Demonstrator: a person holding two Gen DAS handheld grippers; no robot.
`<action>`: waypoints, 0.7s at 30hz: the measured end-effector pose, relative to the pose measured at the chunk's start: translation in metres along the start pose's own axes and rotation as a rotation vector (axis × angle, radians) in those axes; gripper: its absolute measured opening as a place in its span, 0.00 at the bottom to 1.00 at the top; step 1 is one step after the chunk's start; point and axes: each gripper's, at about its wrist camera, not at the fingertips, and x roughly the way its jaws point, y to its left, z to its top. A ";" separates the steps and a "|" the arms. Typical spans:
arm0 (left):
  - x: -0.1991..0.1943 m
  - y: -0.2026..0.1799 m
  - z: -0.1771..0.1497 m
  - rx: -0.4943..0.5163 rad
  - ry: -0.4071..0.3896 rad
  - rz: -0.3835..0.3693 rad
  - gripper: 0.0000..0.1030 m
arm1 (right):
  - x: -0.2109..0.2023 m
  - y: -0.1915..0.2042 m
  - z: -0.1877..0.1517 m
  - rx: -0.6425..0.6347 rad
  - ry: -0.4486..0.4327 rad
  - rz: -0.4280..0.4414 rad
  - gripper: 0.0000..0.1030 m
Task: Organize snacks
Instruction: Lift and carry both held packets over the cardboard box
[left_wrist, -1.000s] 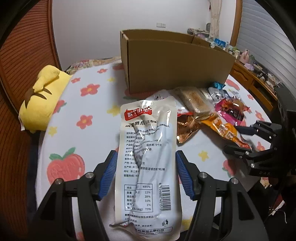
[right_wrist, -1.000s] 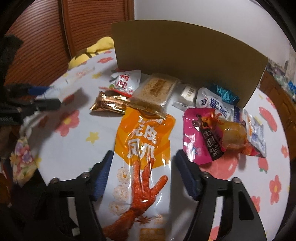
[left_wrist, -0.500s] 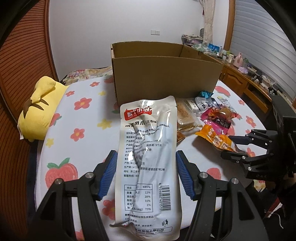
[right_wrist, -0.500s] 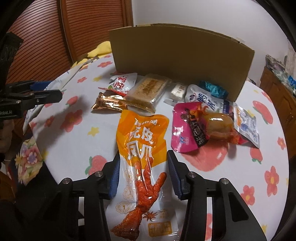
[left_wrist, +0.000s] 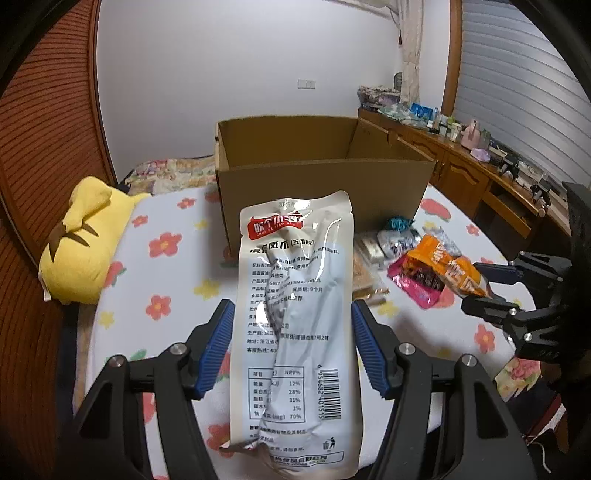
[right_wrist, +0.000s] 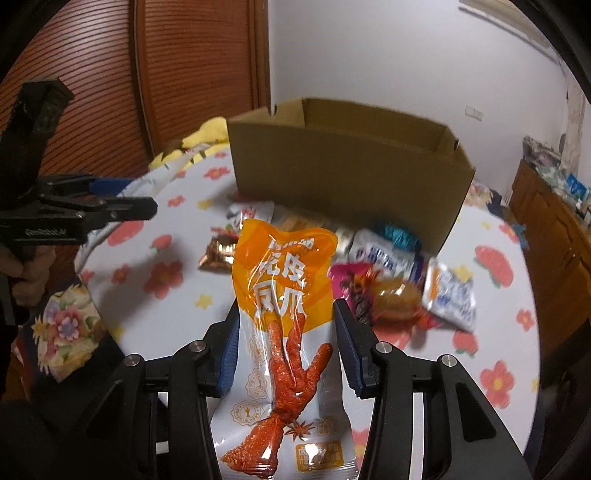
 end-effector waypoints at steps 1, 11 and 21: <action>-0.001 0.000 0.004 0.000 -0.005 -0.001 0.62 | -0.003 -0.001 0.002 -0.002 -0.006 -0.002 0.46; -0.001 -0.009 0.043 0.055 -0.062 -0.007 0.62 | -0.021 -0.025 0.050 -0.023 -0.084 -0.039 0.46; 0.020 -0.009 0.097 0.090 -0.084 -0.004 0.62 | -0.001 -0.057 0.107 -0.053 -0.124 -0.054 0.46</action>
